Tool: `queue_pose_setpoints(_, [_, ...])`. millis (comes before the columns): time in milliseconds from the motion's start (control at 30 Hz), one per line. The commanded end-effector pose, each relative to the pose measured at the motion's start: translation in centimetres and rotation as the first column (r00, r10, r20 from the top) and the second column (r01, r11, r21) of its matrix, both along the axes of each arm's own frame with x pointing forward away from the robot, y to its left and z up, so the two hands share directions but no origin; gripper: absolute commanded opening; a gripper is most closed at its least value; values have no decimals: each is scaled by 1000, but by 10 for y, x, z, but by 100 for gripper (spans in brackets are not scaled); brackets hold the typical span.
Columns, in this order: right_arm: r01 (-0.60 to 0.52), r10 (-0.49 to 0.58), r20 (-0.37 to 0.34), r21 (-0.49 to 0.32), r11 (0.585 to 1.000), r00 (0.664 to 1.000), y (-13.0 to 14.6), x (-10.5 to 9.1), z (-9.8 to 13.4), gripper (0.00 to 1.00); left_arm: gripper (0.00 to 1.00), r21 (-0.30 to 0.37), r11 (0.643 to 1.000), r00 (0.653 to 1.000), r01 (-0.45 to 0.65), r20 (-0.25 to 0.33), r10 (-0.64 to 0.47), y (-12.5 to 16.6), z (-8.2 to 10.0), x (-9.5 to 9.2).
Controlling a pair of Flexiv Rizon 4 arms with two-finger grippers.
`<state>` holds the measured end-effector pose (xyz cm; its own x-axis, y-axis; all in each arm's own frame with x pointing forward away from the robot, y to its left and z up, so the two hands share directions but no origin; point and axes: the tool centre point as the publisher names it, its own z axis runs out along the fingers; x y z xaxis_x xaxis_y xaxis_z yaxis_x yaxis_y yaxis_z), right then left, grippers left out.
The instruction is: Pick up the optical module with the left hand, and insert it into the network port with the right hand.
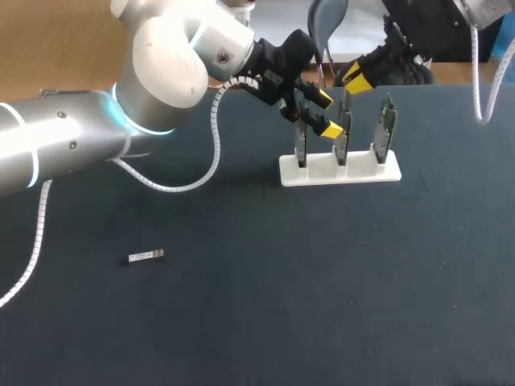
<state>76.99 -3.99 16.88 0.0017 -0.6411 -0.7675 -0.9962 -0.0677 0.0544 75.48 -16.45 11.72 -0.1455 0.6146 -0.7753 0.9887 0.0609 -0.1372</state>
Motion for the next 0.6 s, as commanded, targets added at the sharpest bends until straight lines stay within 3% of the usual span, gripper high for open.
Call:
queue_pose_setpoints(33, [0, 0, -5, -1, 1000, 1000, 0, 1, -1, 0, 100, 5, 1000, 1000, 1, -3, -1, -1, 1, 1])
queue_pose_setpoints(600, [2, -2, -14, 8, 1000, 1000, -2, 2, 3, 0, 100, 5, 1000, 1000, 1, -3, -1, -1, 1, 1])
